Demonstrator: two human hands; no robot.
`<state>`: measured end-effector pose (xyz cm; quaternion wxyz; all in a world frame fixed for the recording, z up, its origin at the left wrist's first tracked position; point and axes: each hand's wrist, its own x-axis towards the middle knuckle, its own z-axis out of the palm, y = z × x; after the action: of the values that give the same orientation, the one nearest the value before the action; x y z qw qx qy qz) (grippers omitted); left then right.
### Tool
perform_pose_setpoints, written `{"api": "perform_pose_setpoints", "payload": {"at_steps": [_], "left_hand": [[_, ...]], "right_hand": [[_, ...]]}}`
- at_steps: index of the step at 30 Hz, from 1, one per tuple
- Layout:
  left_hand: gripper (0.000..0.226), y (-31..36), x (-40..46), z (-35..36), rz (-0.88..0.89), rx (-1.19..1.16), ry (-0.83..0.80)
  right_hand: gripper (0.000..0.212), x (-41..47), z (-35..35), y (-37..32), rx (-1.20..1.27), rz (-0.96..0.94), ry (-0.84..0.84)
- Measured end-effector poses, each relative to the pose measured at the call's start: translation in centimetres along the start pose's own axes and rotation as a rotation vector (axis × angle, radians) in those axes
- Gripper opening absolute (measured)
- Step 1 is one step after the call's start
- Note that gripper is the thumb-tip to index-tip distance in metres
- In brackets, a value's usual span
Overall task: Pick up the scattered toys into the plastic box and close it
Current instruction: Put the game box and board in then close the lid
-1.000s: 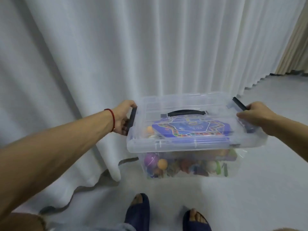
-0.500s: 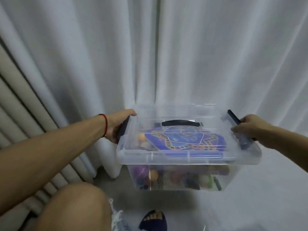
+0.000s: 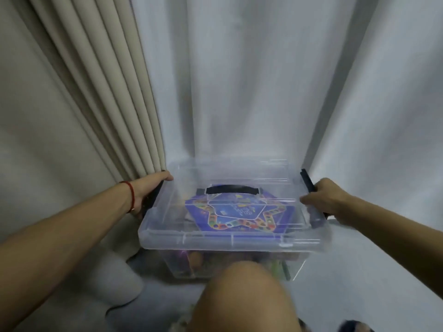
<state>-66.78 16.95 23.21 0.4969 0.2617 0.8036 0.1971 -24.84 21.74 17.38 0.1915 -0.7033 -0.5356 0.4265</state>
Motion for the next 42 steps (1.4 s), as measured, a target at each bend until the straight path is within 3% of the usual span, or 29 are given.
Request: {"api": "perform_pose_setpoints", "payload": {"at_steps": [3, 7, 11, 14, 20, 25, 29, 33, 36, 42], "left_hand": [[0.067, -2.1, 0.6, -2.5, 0.002, -0.026, 0.066], [0.041, -5.2, 1.4, -3.4, 0.078, -0.126, 0.021], [0.063, -7.3, 2.4, -1.8, 0.129, -0.246, 0.087], [0.068, -7.7, 2.0, 0.4, 0.141, -0.268, 0.118], [0.038, -7.8, -2.2, 5.8, 0.114, -0.223, -0.070], [0.040, -8.9, -3.8, 6.3, 0.051, -0.219, -0.211], [0.046, -10.7, -2.5, 4.1, 0.067, -0.238, -0.171], [0.050, -12.9, 0.6, -0.7, 0.036, -0.196, -0.063], [0.049, -14.6, 3.6, -4.2, 0.009, -0.203, 0.061], [0.056, -17.6, 9.0, -8.7, 0.057, -0.261, 0.190]], "right_hand": [[0.028, 0.9, 4.5, -0.6, -0.026, 0.019, -0.002], [0.039, 1.2, 8.7, 0.1, -0.061, 0.062, -0.046], [0.035, -0.5, 8.9, 2.0, -0.021, 0.073, 0.043], [0.037, -2.3, 6.7, 2.4, 0.058, 0.059, 0.166], [0.042, -7.6, 0.9, 3.5, -0.019, 0.041, 0.303], [0.037, -10.8, -0.4, 4.0, -0.083, 0.037, 0.315], [0.033, -10.2, 2.4, 3.3, -0.114, -0.025, 0.288], [0.038, -7.2, 7.4, 1.9, -0.063, -0.036, 0.121], [0.026, -5.9, 11.7, 0.2, -0.035, -0.015, -0.032], [0.021, -4.8, 19.1, -0.7, -0.027, 0.024, -0.113]]}}
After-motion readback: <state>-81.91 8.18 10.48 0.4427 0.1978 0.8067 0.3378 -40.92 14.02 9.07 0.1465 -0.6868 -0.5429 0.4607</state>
